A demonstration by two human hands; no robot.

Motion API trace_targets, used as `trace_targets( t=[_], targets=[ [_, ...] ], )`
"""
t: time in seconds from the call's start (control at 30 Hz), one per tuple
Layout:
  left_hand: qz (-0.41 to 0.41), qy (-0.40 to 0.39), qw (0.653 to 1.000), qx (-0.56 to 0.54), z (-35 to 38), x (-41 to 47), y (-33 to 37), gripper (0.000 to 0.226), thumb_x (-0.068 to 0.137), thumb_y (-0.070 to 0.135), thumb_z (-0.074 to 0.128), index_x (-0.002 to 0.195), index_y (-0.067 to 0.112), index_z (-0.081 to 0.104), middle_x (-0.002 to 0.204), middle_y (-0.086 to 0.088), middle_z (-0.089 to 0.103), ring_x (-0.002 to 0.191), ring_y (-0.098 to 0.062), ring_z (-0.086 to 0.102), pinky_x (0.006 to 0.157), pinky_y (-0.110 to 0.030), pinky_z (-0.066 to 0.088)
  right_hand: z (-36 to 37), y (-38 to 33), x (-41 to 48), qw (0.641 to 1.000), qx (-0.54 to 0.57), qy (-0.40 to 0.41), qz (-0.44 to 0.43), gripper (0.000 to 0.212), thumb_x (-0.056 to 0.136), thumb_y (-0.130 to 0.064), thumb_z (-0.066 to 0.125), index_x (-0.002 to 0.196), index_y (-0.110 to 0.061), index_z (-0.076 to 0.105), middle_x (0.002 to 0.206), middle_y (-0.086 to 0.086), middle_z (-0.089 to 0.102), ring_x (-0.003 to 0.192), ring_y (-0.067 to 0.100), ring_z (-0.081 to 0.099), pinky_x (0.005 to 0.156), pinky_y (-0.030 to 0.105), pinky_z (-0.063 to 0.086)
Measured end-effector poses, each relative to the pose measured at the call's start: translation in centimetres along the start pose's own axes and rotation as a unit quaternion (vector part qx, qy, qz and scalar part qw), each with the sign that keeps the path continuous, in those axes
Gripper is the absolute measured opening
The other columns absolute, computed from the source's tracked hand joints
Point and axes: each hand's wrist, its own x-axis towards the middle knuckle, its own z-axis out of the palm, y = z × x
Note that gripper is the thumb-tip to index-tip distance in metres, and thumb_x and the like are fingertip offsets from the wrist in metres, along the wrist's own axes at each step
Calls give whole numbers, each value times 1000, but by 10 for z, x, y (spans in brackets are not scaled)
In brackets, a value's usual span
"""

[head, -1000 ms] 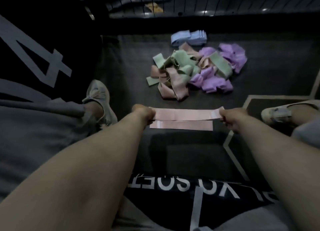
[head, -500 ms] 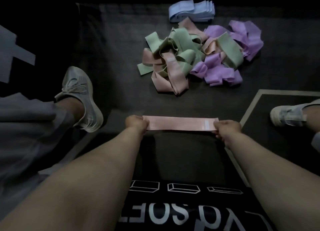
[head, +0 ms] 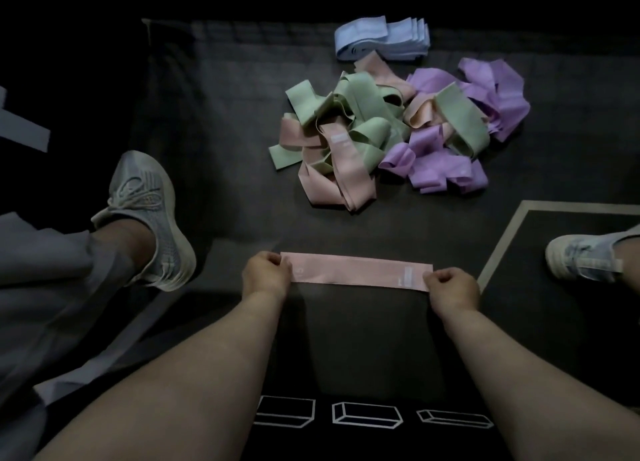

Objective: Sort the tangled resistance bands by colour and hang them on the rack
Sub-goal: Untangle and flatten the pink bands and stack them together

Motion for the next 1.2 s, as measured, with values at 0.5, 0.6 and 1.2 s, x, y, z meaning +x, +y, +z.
trace_targets(
  t=[0.5, 0.6, 1.2],
  targets=[
    [-30, -29, 999, -22, 3, 9, 2, 14, 80, 16, 78, 77, 16, 64, 96, -10, 73, 93, -29, 68, 91, -36, 56, -4, 1, -1, 998, 33, -38, -27, 7, 94, -19, 66, 96, -17, 60, 92, 1, 62, 81, 15, 57, 79, 35, 47],
    [-26, -54, 997, -50, -2, 11, 0, 16, 80, 12, 77, 72, 15, 64, 85, -13, 72, 85, -30, 68, 87, -39, 57, -13, 1, 0, 997, 50, -30, -41, 8, 92, -21, 68, 96, -17, 62, 92, 2, 64, 88, 21, 61, 87, 42, 53],
    [54, -42, 994, 84, 1, 22, 39, 32, 87, 21, 71, 115, 11, 60, 118, -13, 64, 108, -29, 61, 96, -35, 48, -7, -47, 23, 995, -94, -16, 34, 39, 86, -35, 69, 116, -11, 58, 125, 16, 57, 112, 35, 58, 95, 44, 51]
  ],
)
